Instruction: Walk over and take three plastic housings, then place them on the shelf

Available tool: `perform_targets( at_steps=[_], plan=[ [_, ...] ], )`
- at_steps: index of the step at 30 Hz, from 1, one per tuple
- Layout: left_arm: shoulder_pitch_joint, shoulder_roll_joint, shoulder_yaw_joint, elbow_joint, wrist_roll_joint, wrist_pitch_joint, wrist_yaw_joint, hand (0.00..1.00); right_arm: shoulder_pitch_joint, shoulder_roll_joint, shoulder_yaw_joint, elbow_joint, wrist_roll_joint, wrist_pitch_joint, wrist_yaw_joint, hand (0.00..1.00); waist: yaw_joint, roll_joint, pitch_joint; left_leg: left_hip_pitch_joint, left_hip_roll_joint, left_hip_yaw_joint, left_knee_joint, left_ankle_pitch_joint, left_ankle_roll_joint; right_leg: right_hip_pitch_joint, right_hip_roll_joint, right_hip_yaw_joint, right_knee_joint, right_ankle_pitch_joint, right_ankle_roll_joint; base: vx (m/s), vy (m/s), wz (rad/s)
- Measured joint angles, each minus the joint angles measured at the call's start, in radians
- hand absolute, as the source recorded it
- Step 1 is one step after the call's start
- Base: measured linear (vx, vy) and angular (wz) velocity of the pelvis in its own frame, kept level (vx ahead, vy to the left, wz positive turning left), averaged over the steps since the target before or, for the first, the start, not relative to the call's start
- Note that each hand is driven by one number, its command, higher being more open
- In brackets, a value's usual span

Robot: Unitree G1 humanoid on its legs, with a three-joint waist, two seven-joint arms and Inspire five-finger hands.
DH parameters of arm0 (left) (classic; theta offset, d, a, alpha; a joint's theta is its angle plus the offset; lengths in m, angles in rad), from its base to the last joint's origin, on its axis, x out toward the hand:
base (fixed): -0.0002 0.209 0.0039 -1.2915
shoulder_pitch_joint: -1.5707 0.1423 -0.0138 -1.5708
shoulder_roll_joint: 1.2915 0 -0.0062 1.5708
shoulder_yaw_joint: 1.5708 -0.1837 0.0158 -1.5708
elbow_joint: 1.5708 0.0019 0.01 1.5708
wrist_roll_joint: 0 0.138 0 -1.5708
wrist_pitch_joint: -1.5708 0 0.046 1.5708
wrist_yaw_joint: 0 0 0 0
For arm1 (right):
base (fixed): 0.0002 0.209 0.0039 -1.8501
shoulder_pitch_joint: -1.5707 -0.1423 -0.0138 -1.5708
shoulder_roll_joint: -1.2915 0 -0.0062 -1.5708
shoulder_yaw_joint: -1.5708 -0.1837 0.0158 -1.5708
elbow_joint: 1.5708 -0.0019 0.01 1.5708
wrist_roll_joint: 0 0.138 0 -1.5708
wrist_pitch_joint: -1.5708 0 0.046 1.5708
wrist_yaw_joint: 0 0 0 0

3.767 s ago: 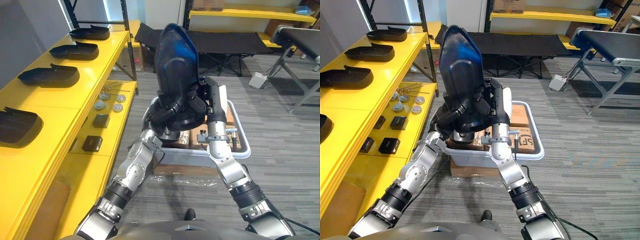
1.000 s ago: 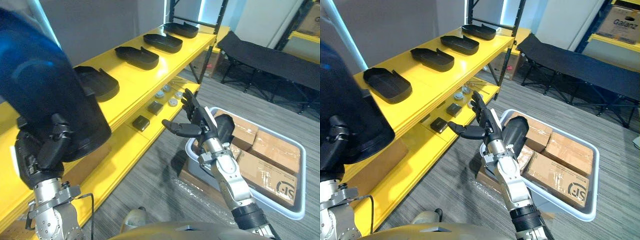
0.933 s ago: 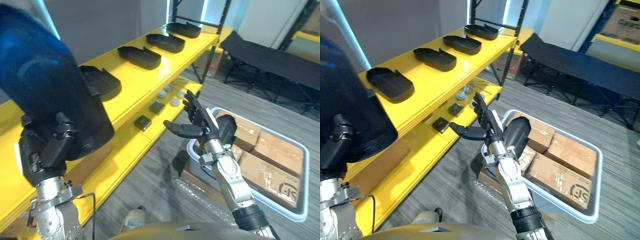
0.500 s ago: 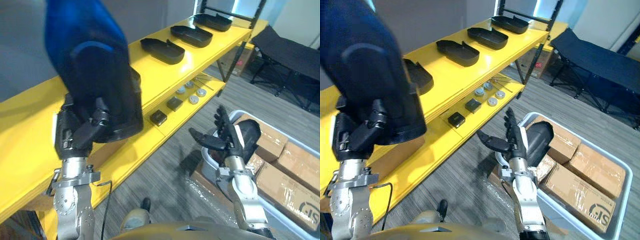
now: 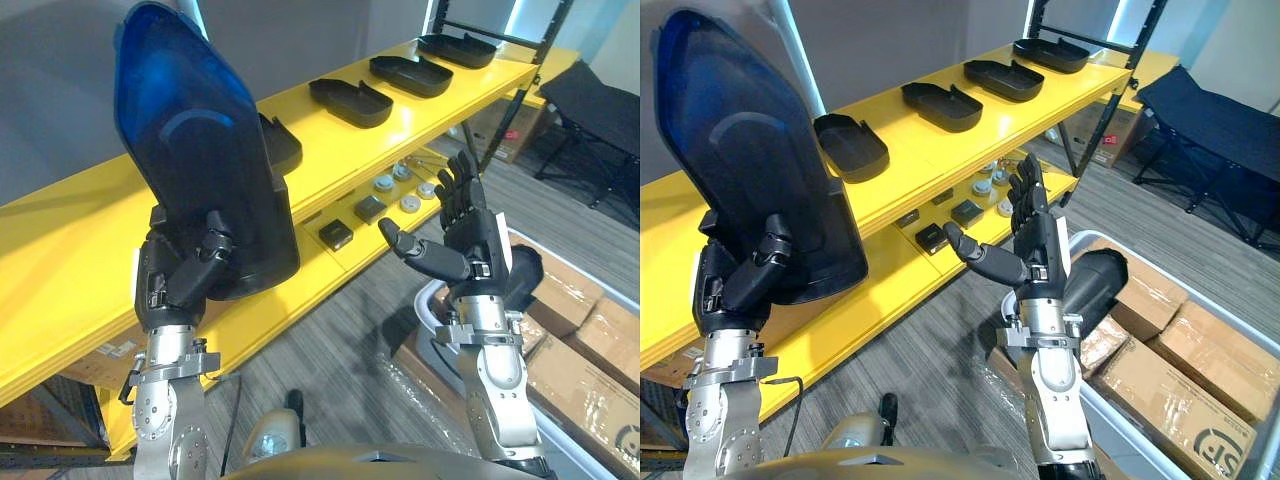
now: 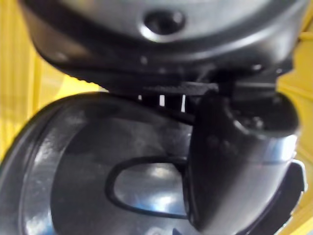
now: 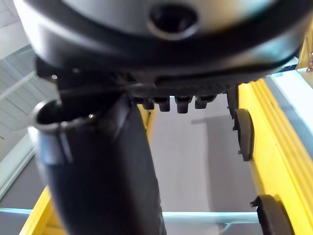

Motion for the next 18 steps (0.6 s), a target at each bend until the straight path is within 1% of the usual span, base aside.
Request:
perform_targets(
  at_steps=[1, 2, 3, 4, 5, 6, 7, 8, 9, 10, 11, 12, 13, 14, 15, 16, 17, 18],
  plan=[
    [0.0, 0.0, 0.001, -0.004, 0.001, 0.0, -0.002, 0.0, 0.0, 0.006, 0.0, 0.004, 0.002, -0.006, -0.005, 1.0, 0.004, -0.008, -0.007, 0.004, -0.015, 0.0, 0.006, -0.014, 0.005, 0.017, -0.009, -0.004, -0.006, -0.009, -0.021, 0.25, 0.092, 0.55],
    [-0.013, -0.007, 0.008, -0.007, 0.001, 0.0, -0.005, 0.0, -0.012, 0.008, -0.001, 0.018, 0.006, -0.017, -0.021, 1.0, 0.006, -0.01, -0.014, 0.007, -0.032, -0.022, 0.024, -0.037, 0.016, -0.016, -0.021, 0.011, 0.143, 0.017, -0.052, 0.24, 0.095, 0.7],
    [-0.032, -0.01, 0.012, -0.006, 0.001, 0.001, -0.006, 0.0, -0.031, 0.01, -0.002, 0.053, 0.006, -0.026, -0.034, 1.0, 0.003, -0.003, -0.017, 0.012, -0.041, -0.049, 0.05, -0.043, 0.024, -0.102, -0.035, 0.053, 0.33, 0.087, -0.025, 0.22, 0.111, 0.71],
    [-0.041, -0.004, 0.019, -0.01, 0.002, 0.001, -0.012, 0.0, -0.044, 0.014, -0.002, 0.074, 0.007, -0.027, -0.035, 1.0, 0.006, -0.004, -0.018, 0.02, -0.042, -0.056, 0.053, -0.051, 0.028, -0.143, -0.037, 0.079, 0.416, 0.129, -0.016, 0.22, 0.154, 0.54],
    [-0.05, 0.012, 0.043, -0.02, 0.009, -0.002, -0.02, 0.0, -0.077, 0.025, 0.004, 0.114, 0.006, -0.027, -0.032, 1.0, 0.015, -0.015, -0.015, 0.042, -0.046, -0.065, 0.049, -0.071, 0.037, -0.204, -0.042, 0.122, 0.547, 0.223, 0.005, 0.2, 0.112, 0.17],
    [-0.05, 0.018, 0.058, -0.024, 0.021, -0.002, -0.019, 0.0, -0.095, 0.032, 0.006, 0.132, 0.006, -0.027, -0.029, 1.0, 0.017, -0.019, -0.014, 0.057, -0.049, -0.071, 0.045, -0.083, 0.05, -0.232, -0.051, 0.129, 0.605, 0.276, 0.004, 0.28, 0.095, 0.09],
    [-0.05, 0.027, 0.086, -0.026, 0.038, -0.002, -0.013, 0.0, -0.127, 0.042, 0.01, 0.16, 0.003, -0.027, -0.015, 1.0, 0.017, -0.012, -0.008, 0.091, -0.054, -0.079, 0.035, -0.095, 0.07, -0.287, -0.075, 0.128, 0.719, 0.248, -0.017, 0.3, 0.059, 0.08],
    [-0.05, 0.032, 0.104, -0.025, 0.04, -0.002, -0.002, 0.0, -0.148, 0.04, 0.015, 0.164, 0.003, -0.027, -0.001, 1.0, 0.016, -0.009, -0.006, 0.128, -0.048, -0.089, 0.033, -0.112, 0.077, -0.32, -0.074, 0.11, 0.757, 0.18, -0.04, 0.34, 0.057, 0.11],
    [-0.051, 0.036, 0.106, -0.025, 0.04, -0.002, 0.005, 0.0, -0.16, 0.035, 0.015, 0.164, 0.003, -0.027, 0.008, 1.0, 0.015, 0.001, -0.003, 0.145, -0.041, -0.094, 0.034, -0.122, 0.079, -0.331, -0.07, 0.091, 0.745, 0.152, -0.043, 0.28, 0.041, 0.19],
    [-0.062, 0.043, 0.106, -0.025, 0.038, -0.002, 0.013, 0.0, -0.182, 0.019, 0.015, 0.154, 0.003, -0.027, 0.016, 1.0, 0.015, 0.019, 0.008, 0.176, -0.031, -0.105, 0.034, -0.139, 0.079, -0.349, -0.063, 0.064, 0.678, 0.116, -0.045, 0.24, 0.016, 0.37],
    [-0.082, 0.053, 0.102, -0.026, 0.035, -0.002, 0.018, 0.0, -0.201, 0.0, 0.013, 0.133, 0.003, -0.027, 0.017, 1.0, 0.012, 0.022, 0.005, 0.18, -0.025, -0.126, 0.051, -0.158, 0.076, -0.363, -0.036, 0.081, 0.553, 0.11, -0.051, 0.27, -0.052, 0.71],
    [-0.103, 0.06, 0.1, -0.029, 0.031, -0.003, 0.018, 0.0, -0.21, -0.021, 0.012, 0.093, 0.004, -0.029, 0.011, 1.0, 0.003, 0.021, 0.004, 0.167, -0.018, -0.163, 0.089, -0.185, 0.064, -0.359, 0.007, 0.133, 0.407, 0.113, -0.049, 0.27, -0.083, 0.8],
    [-0.112, 0.06, 0.098, -0.029, 0.031, -0.003, 0.017, 0.0, -0.21, -0.032, 0.012, 0.071, 0.003, -0.032, 0.009, 1.0, 0.0, 0.02, 0.003, 0.16, -0.018, -0.184, 0.109, -0.197, 0.052, -0.355, 0.025, 0.163, 0.345, 0.117, -0.043, 0.2, -0.114, 0.91],
    [-0.117, 0.059, 0.096, -0.029, 0.029, -0.004, 0.016, 0.0, -0.21, -0.041, 0.01, 0.045, -0.003, -0.046, 0.006, 1.0, -0.007, 0.015, 0.0, 0.151, -0.019, -0.214, 0.132, -0.218, 0.043, -0.345, 0.04, 0.195, 0.273, 0.133, -0.026, 0.22, -0.224, 0.93],
    [-0.109, 0.051, 0.095, -0.03, 0.022, -0.003, 0.011, 0.0, -0.21, -0.044, 0.01, -0.001, -0.019, -0.051, 0.003, 1.0, -0.004, -0.004, -0.014, 0.159, -0.023, -0.247, 0.143, -0.245, 0.022, -0.32, 0.036, 0.182, 0.207, 0.158, 0.012, 0.24, -0.27, 0.78],
    [-0.108, 0.05, 0.095, -0.03, 0.021, -0.003, 0.01, 0.0, -0.21, -0.044, 0.01, -0.01, -0.02, -0.051, 0.003, 1.0, 0.0, -0.008, -0.02, 0.158, -0.024, -0.252, 0.143, -0.249, 0.019, -0.316, 0.035, 0.176, 0.198, 0.162, 0.018, 0.36, -0.395, 0.7],
    [-0.106, 0.052, 0.103, -0.033, 0.018, -0.003, 0.008, 0.0, -0.213, -0.044, 0.01, -0.043, -0.025, -0.052, 0.001, 1.0, 0.014, -0.04, -0.043, 0.155, -0.03, -0.265, 0.149, -0.269, -0.006, -0.279, 0.023, 0.136, 0.152, 0.213, 0.018, 0.27, -0.327, 0.41],
    [-0.105, 0.035, 0.111, -0.029, 0.018, -0.004, 0.006, 0.0, -0.223, -0.056, 0.009, -0.056, -0.035, -0.055, -0.001, 1.0, 0.03, -0.049, -0.055, 0.154, -0.017, -0.266, 0.17, -0.288, -0.03, -0.246, 0.022, 0.09, 0.119, 0.193, 0.059, 0.31, -0.401, 0.56]
  ],
)
